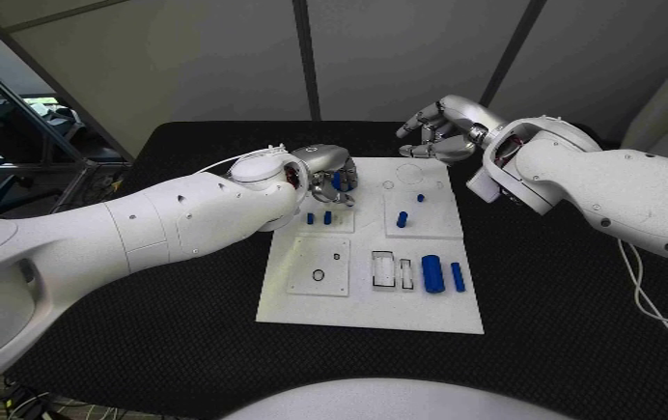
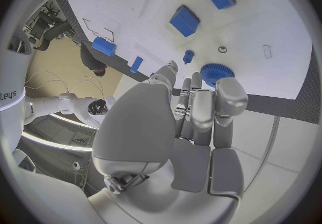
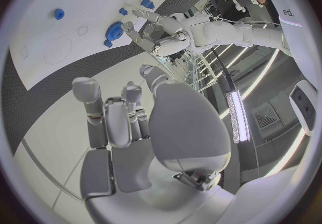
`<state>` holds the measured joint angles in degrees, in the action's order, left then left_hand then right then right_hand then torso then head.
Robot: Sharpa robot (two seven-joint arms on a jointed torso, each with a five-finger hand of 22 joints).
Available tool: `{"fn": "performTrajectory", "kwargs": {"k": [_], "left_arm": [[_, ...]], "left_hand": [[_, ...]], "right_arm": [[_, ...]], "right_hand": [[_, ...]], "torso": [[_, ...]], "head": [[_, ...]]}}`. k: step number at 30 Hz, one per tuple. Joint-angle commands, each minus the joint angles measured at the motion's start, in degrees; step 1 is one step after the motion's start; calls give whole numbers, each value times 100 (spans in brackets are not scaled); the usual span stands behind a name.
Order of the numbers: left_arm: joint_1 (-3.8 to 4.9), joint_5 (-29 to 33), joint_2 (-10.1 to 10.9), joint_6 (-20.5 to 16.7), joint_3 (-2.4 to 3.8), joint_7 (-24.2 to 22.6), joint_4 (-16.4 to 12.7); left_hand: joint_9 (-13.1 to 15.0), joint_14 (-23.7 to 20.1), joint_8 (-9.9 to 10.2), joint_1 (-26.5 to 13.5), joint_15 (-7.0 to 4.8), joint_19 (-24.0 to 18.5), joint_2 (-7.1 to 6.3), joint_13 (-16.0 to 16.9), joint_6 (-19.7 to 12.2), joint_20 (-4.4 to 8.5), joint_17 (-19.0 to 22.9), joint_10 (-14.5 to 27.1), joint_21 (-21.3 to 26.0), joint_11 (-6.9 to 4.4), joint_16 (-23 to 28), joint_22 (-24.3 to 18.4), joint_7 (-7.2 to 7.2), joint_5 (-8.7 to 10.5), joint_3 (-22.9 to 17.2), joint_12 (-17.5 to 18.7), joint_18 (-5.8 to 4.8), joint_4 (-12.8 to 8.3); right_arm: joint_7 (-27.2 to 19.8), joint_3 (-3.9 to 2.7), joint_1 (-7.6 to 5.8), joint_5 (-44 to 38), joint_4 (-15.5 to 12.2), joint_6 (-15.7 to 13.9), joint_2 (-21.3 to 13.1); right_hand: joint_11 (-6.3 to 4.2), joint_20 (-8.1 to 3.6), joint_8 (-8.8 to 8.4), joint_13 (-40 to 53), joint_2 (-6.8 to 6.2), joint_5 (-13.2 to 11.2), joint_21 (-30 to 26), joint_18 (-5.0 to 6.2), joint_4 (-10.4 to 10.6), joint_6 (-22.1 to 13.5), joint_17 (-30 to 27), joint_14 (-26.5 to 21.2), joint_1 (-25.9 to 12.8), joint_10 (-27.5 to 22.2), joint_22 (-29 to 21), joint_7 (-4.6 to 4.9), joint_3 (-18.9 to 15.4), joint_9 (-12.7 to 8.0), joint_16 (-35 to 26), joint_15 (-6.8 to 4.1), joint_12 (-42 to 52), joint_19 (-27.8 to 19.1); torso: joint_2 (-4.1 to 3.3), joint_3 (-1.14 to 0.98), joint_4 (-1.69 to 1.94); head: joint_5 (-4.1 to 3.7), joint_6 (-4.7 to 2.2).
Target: Assemble the parts on the task board
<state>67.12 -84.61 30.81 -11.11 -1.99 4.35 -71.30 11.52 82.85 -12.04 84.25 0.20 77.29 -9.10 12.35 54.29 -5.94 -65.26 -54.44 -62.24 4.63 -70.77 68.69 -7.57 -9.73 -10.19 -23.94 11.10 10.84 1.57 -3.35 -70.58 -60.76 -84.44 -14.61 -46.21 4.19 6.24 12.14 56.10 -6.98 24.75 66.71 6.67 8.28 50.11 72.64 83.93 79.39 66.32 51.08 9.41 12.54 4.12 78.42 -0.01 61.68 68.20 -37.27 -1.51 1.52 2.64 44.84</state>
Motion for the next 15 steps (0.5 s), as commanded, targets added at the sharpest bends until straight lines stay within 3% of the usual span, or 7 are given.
{"fn": "performTrajectory", "kwargs": {"k": [1,15], "left_arm": [[-1,-310,-55,174,1,-39,69],[-28,-389,-184,495,3,29,217]], "left_hand": [[-21,81,35,72,-4,74,9,-37,42,1,-66,-56,-88,7,-92,70,-8,22,0,43,-504,-3],[-96,239,114,117,-51,310,46,-188,227,40,-273,-343,-522,-44,-409,426,20,16,-146,176,-590,-4]], "right_arm": [[1,-3,-11,-6,-19,-43,4],[1,-4,-12,-7,-31,-34,23]], "right_hand": [[-1,-31,30,-8,11,16,-29,93,20,4,-6,205,-52,-46,-6,-2,23,-7,-15,-27,-34,-27],[-1,-31,34,-1,13,20,-25,90,19,4,8,209,-47,-44,5,-2,32,-7,-8,-27,-26,-20]], "torso": [[-6,0,-6],[0,-1,1]], "head": [[-17,12],[-46,55]]}}
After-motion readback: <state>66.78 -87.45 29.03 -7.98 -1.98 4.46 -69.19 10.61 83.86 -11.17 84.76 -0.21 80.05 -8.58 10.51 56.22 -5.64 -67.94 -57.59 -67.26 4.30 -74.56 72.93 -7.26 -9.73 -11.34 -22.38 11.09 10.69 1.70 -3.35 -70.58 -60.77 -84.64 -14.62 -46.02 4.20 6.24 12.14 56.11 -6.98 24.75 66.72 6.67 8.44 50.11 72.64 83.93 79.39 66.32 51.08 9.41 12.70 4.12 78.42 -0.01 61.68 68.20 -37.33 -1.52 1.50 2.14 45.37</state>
